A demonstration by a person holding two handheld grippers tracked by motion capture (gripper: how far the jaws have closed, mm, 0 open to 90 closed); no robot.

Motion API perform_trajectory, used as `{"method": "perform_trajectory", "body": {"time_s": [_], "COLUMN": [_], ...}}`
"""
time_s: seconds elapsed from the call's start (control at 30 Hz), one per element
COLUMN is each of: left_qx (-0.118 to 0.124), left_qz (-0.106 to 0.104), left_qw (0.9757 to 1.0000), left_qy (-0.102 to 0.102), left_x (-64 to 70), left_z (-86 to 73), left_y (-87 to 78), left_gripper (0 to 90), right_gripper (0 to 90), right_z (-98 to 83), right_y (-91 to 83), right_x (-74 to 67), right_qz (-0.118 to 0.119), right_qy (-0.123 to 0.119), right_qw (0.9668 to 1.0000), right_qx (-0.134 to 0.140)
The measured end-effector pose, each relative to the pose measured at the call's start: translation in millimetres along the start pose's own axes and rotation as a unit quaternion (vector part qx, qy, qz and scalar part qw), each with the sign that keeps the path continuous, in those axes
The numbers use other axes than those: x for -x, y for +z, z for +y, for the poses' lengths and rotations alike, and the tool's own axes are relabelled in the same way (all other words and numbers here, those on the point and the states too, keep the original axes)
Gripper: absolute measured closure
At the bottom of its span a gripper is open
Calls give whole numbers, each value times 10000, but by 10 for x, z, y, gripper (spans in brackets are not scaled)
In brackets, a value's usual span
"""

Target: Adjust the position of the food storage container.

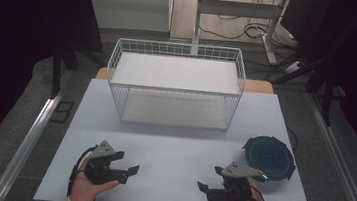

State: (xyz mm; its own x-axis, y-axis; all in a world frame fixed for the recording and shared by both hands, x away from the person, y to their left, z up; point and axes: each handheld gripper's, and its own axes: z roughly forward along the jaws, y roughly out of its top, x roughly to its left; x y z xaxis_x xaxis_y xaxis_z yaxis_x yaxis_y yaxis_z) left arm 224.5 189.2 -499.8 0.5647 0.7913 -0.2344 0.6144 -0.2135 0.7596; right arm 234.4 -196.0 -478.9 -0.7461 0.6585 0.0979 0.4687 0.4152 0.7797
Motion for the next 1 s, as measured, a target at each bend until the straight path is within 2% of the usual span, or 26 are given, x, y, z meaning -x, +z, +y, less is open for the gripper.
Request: {"method": "perform_trajectory", "body": {"time_s": [0.27,0.63,0.83,1.0], "left_qx": [-8,-17,48,52], "left_qz": [-17,34,43,-41], "left_qw": [10000,10000,10000,10000], "left_qy": [-8,-10,12,12], "left_x": [-15,-38,-37,-56], "left_z": [2,30,59,50], "left_y": [13,52,37,22], "left_gripper": [217,217,217,218], "right_gripper": [227,238,264,318], "right_z": [14,49,116,399], "right_y": [-10,37,-9,-157], "right_x": [42,110,89,215], "right_qz": [-75,-112,-111,-78], "right_qy": [29,93,77,132], "right_qw": [9999,9999,9999,9998], "right_qx": [91,15,29,158]}}
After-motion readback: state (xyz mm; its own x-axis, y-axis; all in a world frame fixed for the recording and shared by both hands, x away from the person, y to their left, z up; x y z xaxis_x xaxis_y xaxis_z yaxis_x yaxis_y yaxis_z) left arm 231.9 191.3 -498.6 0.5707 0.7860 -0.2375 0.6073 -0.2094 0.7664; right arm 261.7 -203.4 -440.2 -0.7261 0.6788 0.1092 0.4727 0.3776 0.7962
